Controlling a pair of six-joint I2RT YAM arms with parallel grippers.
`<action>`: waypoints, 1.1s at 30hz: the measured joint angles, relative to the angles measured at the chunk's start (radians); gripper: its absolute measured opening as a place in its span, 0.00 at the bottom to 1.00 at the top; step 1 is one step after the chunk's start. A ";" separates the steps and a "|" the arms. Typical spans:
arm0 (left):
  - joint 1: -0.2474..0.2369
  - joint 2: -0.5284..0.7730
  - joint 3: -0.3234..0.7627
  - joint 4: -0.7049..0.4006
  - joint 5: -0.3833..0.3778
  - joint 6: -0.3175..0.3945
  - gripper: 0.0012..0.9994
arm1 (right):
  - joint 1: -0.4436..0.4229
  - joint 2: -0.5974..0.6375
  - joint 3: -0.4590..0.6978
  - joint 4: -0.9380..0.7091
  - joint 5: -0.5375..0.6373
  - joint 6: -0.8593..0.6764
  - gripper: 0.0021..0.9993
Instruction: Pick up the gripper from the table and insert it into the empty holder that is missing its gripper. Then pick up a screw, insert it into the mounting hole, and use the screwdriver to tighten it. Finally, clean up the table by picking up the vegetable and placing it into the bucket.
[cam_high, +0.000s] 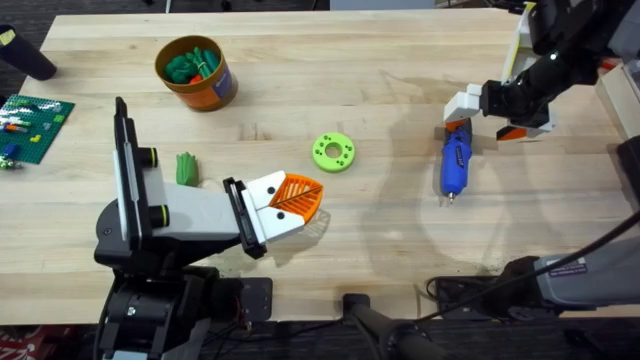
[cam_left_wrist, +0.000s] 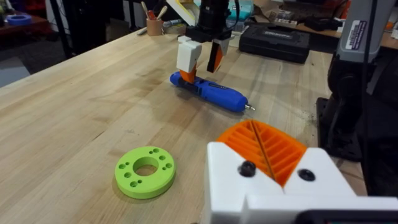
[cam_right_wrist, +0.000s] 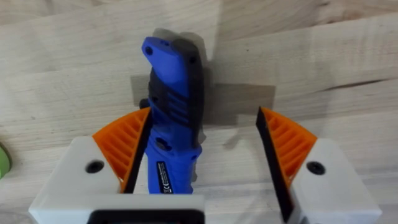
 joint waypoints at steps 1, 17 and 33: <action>0.000 0.000 0.000 0.000 0.000 0.000 0.01 | 0.000 0.001 0.000 0.000 -0.002 -0.001 0.99; 0.000 0.000 0.000 -0.001 0.000 0.000 0.01 | 0.027 0.010 0.000 0.020 -0.125 0.047 0.99; 0.000 0.000 0.000 -0.001 0.000 0.000 0.01 | 0.105 0.010 -0.074 0.127 -0.057 0.136 0.99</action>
